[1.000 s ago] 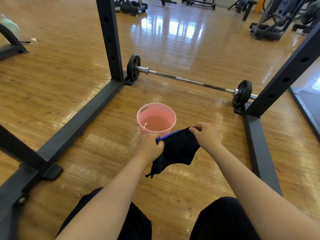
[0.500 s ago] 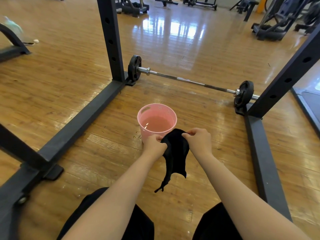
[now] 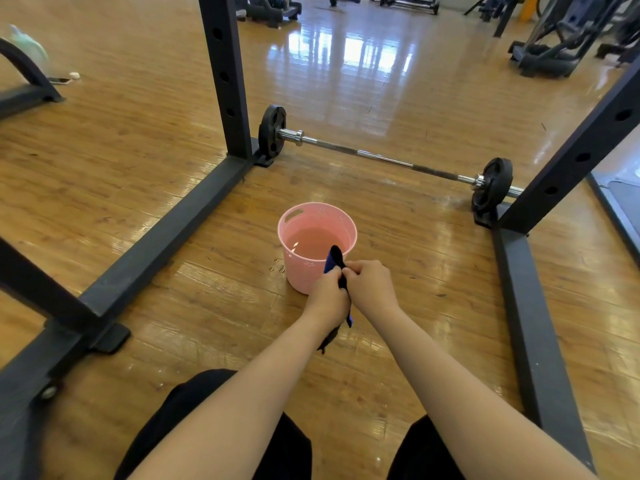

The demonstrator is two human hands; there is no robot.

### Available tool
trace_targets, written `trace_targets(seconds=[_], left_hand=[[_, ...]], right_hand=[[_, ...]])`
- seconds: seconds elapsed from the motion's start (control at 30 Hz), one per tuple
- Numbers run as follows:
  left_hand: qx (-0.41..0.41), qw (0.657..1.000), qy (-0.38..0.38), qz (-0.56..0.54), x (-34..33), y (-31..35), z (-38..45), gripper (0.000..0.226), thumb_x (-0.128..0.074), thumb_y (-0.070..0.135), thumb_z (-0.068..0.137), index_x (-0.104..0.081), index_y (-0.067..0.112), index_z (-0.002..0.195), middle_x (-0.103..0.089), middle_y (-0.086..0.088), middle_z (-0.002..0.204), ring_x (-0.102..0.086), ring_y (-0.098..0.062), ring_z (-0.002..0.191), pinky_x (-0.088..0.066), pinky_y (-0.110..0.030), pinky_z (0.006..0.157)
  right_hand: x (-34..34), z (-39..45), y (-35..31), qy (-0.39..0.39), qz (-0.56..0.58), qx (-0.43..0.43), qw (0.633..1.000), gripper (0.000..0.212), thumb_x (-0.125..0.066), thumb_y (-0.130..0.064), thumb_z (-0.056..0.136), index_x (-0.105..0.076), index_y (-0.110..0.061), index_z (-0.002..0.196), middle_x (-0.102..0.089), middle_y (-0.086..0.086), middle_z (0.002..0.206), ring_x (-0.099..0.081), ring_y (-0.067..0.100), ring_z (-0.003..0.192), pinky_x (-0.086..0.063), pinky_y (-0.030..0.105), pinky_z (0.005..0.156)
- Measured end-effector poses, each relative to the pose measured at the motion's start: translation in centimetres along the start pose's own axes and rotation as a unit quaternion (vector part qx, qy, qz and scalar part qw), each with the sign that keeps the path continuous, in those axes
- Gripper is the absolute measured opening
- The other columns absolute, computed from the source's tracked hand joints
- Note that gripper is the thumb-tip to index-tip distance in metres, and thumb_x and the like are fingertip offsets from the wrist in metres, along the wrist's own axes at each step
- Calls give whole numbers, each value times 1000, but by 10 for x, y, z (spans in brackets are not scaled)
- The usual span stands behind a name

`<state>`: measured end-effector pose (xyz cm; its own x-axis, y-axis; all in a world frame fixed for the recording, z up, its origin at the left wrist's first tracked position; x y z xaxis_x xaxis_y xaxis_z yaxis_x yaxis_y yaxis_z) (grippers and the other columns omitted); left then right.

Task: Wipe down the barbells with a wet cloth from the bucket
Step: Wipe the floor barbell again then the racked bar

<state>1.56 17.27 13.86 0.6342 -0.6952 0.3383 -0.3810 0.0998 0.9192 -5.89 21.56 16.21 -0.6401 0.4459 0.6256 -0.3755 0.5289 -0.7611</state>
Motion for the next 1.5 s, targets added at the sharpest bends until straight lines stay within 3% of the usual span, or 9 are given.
trace_targets(seconds=[0.3, 0.5, 0.6, 0.73, 0.87, 1.03, 1.2, 1.33, 1.5], left_hand=[[11, 997, -76, -31, -13, 4, -5, 50, -46, 4, 96, -31, 14, 143, -45, 16, 96, -46, 4, 82, -41, -11, 71], [54, 969, -130, -203, -8, 6, -4, 71, -41, -7, 75, -37, 11, 144, -52, -19, 131, -51, -20, 116, -42, -39, 105], [101, 956, -69, -265, 0, 8, -7, 46, -35, -17, 90, -48, -1, 131, -55, -17, 127, -56, -25, 110, -50, -31, 91], [66, 992, 80, -74, 35, -3, 4, 38, -58, 2, 87, -52, 12, 124, -51, -7, 130, -50, -17, 110, -46, -34, 94], [38, 989, -73, -122, 14, -2, 6, 80, -76, 8, 77, -33, 21, 143, -46, 8, 131, -47, -6, 114, -44, -22, 91], [53, 974, -185, -122, -11, -3, -1, 27, -71, 15, 83, -63, 18, 109, -68, 4, 107, -63, -12, 100, -50, -22, 76], [61, 965, -190, -169, -20, 3, -4, 23, -66, 18, 87, -64, 11, 109, -68, -6, 112, -63, -21, 106, -52, -35, 91], [66, 960, -141, -233, -13, 5, 0, 18, -58, 14, 92, -62, 12, 109, -66, -8, 113, -61, -22, 107, -50, -35, 92], [62, 938, -106, -323, 4, 8, 9, 20, -51, 1, 93, -60, 12, 106, -66, -5, 104, -63, -18, 96, -53, -28, 81]], right_hand=[[-7, 0, 8, -71, 127, -23, 989, 33, -44, -8, 97, -66, -26, 113, -69, 0, 102, -62, 20, 100, -51, 41, 90], [0, -5, 17, -158, 258, 1, 953, 41, -54, 5, 87, -65, -29, 107, -70, -1, 105, -65, 14, 99, -52, 26, 85], [16, 1, 16, -97, 190, 21, 977, 50, -49, 16, 81, -66, -26, 102, -69, -5, 95, -65, 12, 90, -51, 16, 68], [37, 6, 11, -103, 163, 24, 981, 47, -47, 17, 81, -70, -23, 90, -71, -1, 88, -65, 16, 86, -53, 23, 68], [52, 4, 2, -186, 216, 25, 958, 37, -44, 14, 86, -69, -9, 101, -71, 11, 99, -66, 23, 90, -55, 36, 84], [64, 8, -1, -195, 357, -1, 914, 32, -39, 6, 91, -64, -6, 109, -68, 12, 106, -65, 23, 93, -54, 36, 83], [67, 22, 19, -77, 434, -72, 895, 33, -35, 6, 93, -64, -9, 99, -67, 9, 101, -64, 16, 88, -52, 27, 73], [50, 27, 48, -45, 460, -172, 870, 24, -45, -25, 99, -59, -10, 111, -58, 16, 127, -62, 24, 99, -52, 31, 77], [-1, -2, 67, -263, 444, -206, 831, 73, -31, -70, 83, -57, -16, 126, -62, 10, 124, -58, 27, 116, -45, 46, 95]])
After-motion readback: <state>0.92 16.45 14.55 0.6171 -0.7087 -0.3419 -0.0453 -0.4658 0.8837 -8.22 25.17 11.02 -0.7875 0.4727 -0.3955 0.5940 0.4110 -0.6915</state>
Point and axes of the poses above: each hand's wrist, its own z-axis towards the middle knuckle, its own x-axis out of the back of the hand, y = z × x, the point moved 8 cm from there along z, towards the middle knuckle
